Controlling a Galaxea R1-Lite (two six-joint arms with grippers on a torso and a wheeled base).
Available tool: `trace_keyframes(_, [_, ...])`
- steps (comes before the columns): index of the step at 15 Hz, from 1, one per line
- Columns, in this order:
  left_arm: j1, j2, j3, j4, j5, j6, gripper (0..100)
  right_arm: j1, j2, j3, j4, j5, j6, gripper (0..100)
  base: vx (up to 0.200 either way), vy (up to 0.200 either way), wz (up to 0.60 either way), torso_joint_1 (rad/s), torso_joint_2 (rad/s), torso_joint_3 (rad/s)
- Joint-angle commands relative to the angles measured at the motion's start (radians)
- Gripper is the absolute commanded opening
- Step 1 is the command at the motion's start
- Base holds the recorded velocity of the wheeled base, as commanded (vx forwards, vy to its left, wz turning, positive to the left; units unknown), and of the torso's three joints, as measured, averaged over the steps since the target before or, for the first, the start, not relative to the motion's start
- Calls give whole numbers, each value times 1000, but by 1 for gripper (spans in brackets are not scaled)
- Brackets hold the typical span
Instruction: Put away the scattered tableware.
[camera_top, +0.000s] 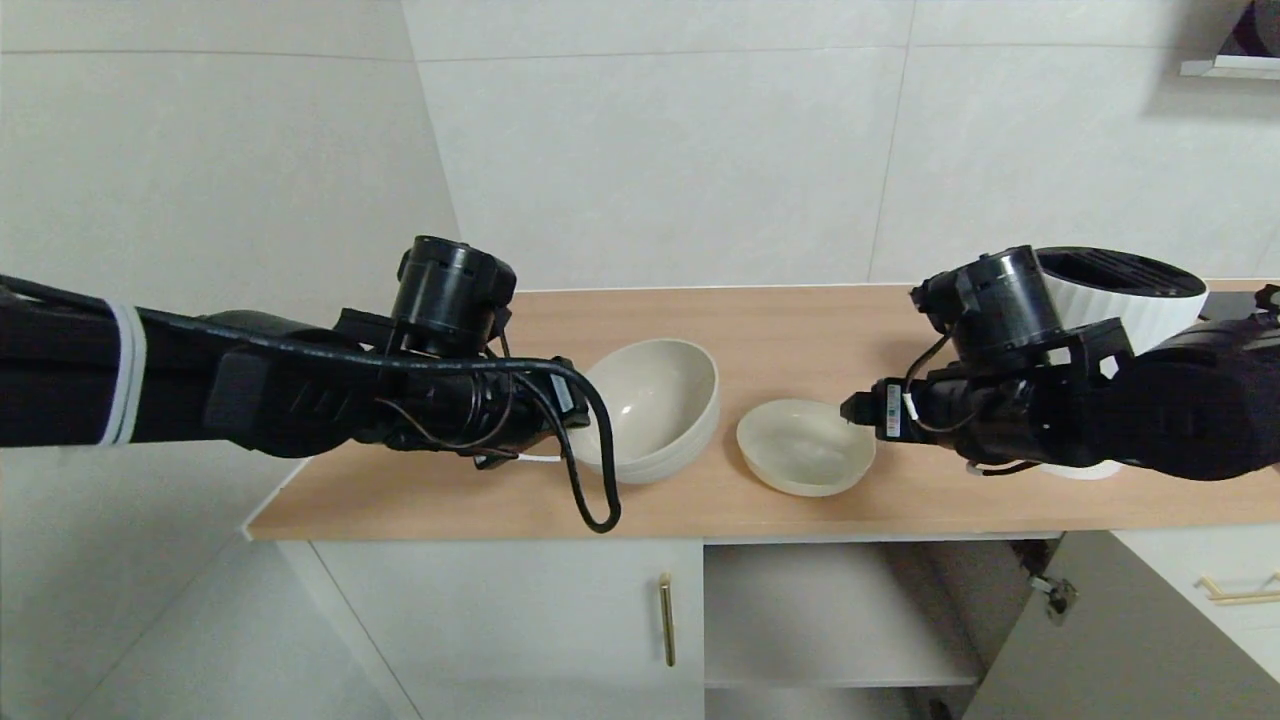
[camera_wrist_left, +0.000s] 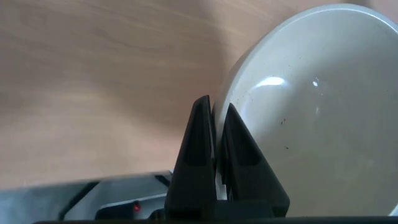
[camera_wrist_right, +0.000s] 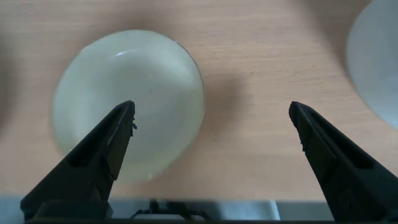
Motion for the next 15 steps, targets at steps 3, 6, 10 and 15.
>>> trace_keyframes(3, [-1, -41, 24, 0, -5, 21, 0, -3, 138, -38, -5, -48, 16, 100, 0, 0, 0, 0, 0, 0])
trace_keyframes(6, [-1, -46, 24, -1, -5, 21, 0, -3, 204, -60, -45, -97, 42, 100, 0, 0, 0, 0, 0, 0])
trace_keyframes(10, [-1, -49, 24, -1, -5, 23, 0, -3, 215, -61, -59, -94, 44, 100, 0, 0, 0, 0, 0, 0])
trace_keyframes(15, [-1, -60, 26, 0, -6, 29, 0, -1, 217, -61, -65, -93, 60, 0, 0, 0, 0, 0, 0, 0])
